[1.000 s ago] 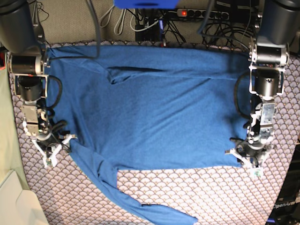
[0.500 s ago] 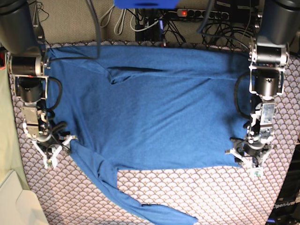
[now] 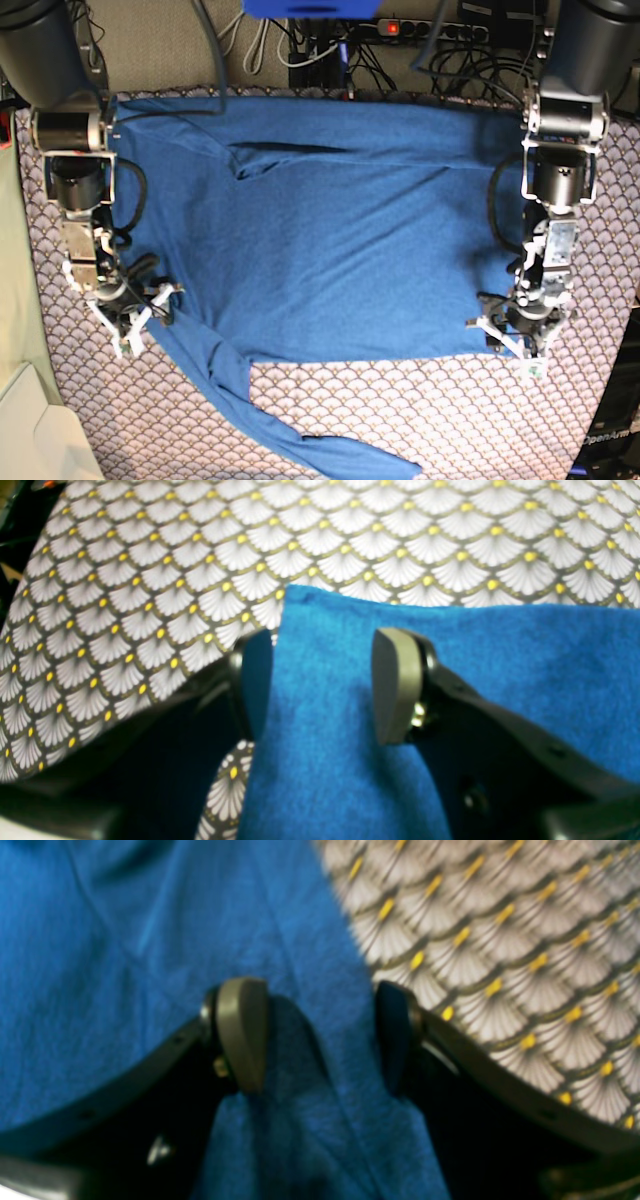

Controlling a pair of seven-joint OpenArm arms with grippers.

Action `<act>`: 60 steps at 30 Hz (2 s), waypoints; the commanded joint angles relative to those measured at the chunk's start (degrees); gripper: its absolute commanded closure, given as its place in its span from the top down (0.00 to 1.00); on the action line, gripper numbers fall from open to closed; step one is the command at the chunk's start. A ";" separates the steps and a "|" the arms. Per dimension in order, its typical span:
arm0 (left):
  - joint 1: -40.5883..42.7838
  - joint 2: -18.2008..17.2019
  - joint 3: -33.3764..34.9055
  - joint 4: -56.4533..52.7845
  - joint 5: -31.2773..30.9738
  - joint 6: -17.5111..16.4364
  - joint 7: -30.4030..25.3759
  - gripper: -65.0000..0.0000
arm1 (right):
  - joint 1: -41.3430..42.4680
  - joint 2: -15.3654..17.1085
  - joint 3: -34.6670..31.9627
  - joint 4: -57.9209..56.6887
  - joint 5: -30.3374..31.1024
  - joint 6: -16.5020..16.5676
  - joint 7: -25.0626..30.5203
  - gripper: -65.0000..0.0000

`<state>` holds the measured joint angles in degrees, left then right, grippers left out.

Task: Fold the T-shirt properly
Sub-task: 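Lower both grippers onto the shirt's side edges near the hem and grasp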

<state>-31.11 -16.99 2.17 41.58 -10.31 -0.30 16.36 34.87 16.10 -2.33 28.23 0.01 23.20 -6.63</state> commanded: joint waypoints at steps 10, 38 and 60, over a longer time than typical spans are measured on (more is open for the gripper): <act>-1.99 -0.02 -0.20 0.66 0.15 0.43 -1.55 0.49 | 1.39 1.70 -0.62 1.18 0.30 -0.04 1.58 0.54; -3.13 0.25 -0.20 -0.48 0.24 0.43 -1.63 0.49 | 0.34 2.50 -0.53 0.83 0.30 -3.73 3.86 0.25; -11.57 1.83 3.50 -26.07 -0.29 0.34 -19.30 0.49 | -1.69 2.14 -0.53 1.09 0.30 -3.73 3.78 0.00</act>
<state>-40.80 -14.52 5.78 14.74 -10.52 -0.21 -1.58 32.16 17.65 -2.96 28.69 0.47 19.62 -2.26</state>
